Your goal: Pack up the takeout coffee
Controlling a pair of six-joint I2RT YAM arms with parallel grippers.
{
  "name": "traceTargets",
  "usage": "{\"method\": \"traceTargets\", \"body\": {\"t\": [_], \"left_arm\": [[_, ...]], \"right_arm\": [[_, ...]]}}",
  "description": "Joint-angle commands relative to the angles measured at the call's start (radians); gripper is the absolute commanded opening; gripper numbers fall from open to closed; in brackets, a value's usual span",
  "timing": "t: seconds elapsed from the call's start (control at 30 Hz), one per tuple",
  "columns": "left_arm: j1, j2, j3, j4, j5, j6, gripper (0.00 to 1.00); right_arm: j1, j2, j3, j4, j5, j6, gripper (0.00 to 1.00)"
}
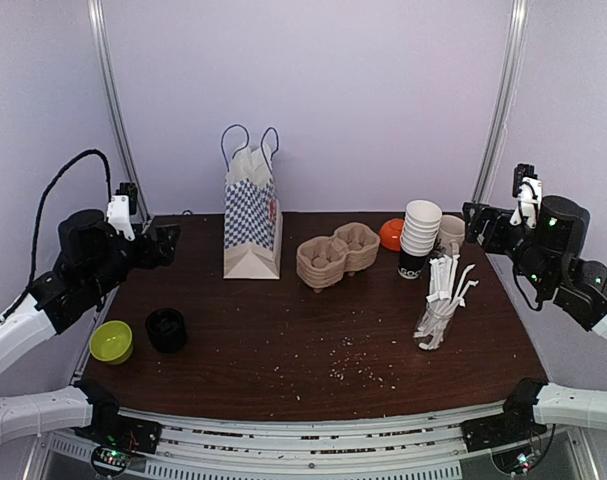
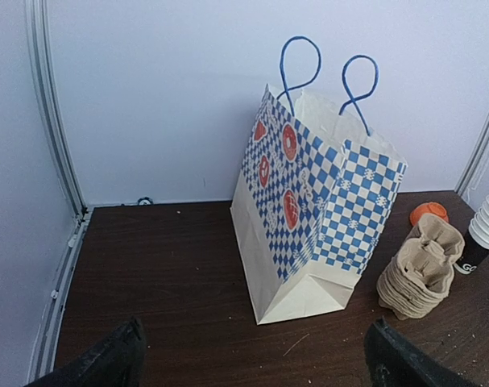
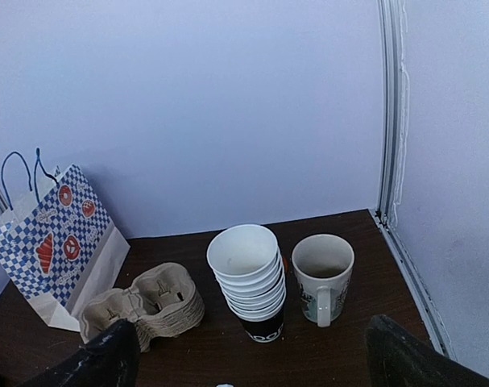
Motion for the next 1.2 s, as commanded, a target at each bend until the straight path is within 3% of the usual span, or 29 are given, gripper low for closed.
{"method": "traceTargets", "body": {"t": [0.0,0.23,0.47,0.57,0.87,1.07,1.17], "left_arm": [[0.002,-0.026,0.024,0.032,-0.046,0.015,0.98],[0.002,-0.118,-0.034,0.088,-0.032,0.061,0.98],[0.003,-0.153,-0.059,0.104,-0.059,0.046,0.98],[0.002,-0.115,-0.017,0.058,-0.056,0.032,0.98],[0.003,0.061,0.137,-0.122,0.041,-0.06,0.98],[0.004,0.15,0.179,-0.143,0.112,-0.096,0.98],[0.006,0.183,0.202,-0.152,0.092,-0.091,0.98]], "right_arm": [[-0.002,-0.013,0.037,-0.019,-0.023,-0.003,1.0],[0.084,0.081,0.222,-0.128,-0.005,0.035,1.0],[0.467,0.342,0.455,-0.186,0.212,0.012,1.0],[0.552,0.499,0.574,-0.214,0.207,0.002,1.0],[0.554,0.822,0.705,-0.188,-0.02,0.121,1.0],[0.491,0.928,0.679,-0.137,-0.159,0.225,0.96],[0.478,0.983,0.705,-0.176,-0.144,0.208,0.93]]}}
